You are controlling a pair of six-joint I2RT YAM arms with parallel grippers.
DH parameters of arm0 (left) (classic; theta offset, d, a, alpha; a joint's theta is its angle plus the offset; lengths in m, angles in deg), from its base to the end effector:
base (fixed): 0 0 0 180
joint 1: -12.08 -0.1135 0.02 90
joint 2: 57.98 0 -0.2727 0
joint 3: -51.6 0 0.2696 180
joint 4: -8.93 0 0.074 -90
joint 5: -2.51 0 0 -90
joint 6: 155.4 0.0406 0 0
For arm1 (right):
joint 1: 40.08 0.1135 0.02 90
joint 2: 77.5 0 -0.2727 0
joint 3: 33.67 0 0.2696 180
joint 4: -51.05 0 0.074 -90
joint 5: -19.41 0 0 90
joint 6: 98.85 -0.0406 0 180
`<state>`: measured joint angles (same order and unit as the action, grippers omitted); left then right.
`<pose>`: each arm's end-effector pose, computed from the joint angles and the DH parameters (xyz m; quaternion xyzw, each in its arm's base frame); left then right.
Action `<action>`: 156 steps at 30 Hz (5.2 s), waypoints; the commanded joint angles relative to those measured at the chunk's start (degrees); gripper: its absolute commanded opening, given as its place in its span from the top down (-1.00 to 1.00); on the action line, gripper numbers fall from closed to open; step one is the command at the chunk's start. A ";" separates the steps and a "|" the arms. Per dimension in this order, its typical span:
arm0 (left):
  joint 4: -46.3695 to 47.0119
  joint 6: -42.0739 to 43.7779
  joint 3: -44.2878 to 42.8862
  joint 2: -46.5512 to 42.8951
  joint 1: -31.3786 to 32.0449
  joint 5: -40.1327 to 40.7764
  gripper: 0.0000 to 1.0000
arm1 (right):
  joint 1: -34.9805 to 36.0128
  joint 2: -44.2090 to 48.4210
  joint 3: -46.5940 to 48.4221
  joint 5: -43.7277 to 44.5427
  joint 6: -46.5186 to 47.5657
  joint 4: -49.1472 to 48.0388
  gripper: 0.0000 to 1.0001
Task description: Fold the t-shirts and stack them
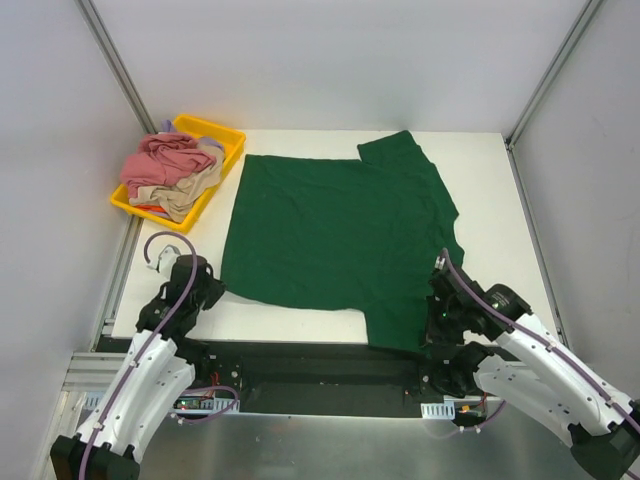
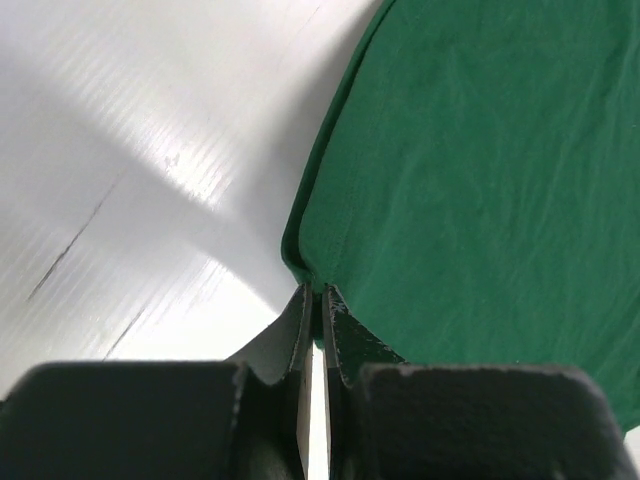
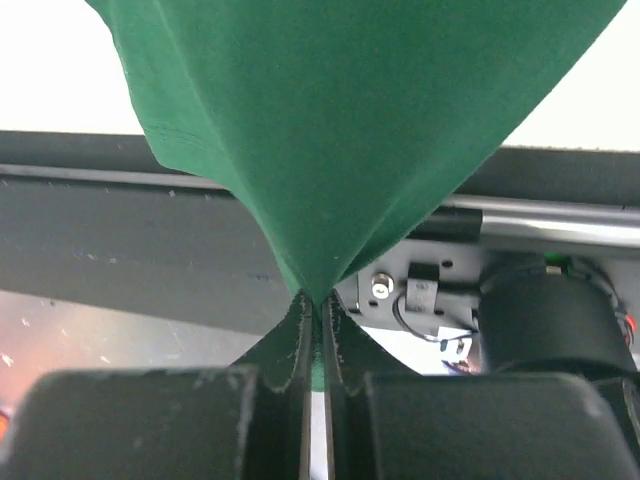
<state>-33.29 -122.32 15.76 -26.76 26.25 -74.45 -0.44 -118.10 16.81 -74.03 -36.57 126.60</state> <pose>0.1433 -0.0267 0.2073 -0.3716 0.8119 -0.1721 0.4161 0.0953 0.0821 0.2329 -0.1077 0.9712 0.1412 0.1590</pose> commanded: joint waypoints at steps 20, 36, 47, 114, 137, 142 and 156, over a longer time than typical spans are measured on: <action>3.52 -1.43 -9.27 10.78 -0.11 -0.04 1.00 | -13.43 -9.75 16.68 4.07 14.09 -2.31 0.99; 8.79 -3.63 -19.90 30.91 -0.11 8.76 1.00 | -24.52 -26.28 25.39 2.13 18.76 -19.53 0.99; 10.99 -3.02 -26.32 41.54 -0.11 11.31 1.00 | -28.12 -37.44 34.79 -1.47 22.10 -21.48 0.96; 21.81 13.86 -24.74 55.96 -0.29 -8.73 -0.98 | -29.01 -55.64 20.03 -26.89 12.43 -52.33 -0.98; 19.17 13.86 -26.76 56.67 -0.73 -7.76 -0.98 | -25.84 -59.33 21.87 -15.72 22.54 -42.92 0.56; 18.73 14.12 -27.03 56.58 -0.81 -7.68 -0.98 | -25.31 -58.46 22.58 -16.16 21.84 -43.62 0.99; 17.76 15.44 -27.64 54.56 -1.17 -6.71 -0.98 | -23.99 -60.20 28.46 -19.58 16.31 -53.99 0.99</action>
<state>-14.17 -108.47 -10.05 30.09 25.84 -82.43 -24.94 -177.35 39.41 -91.49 -17.67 77.97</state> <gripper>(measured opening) 0.990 0.006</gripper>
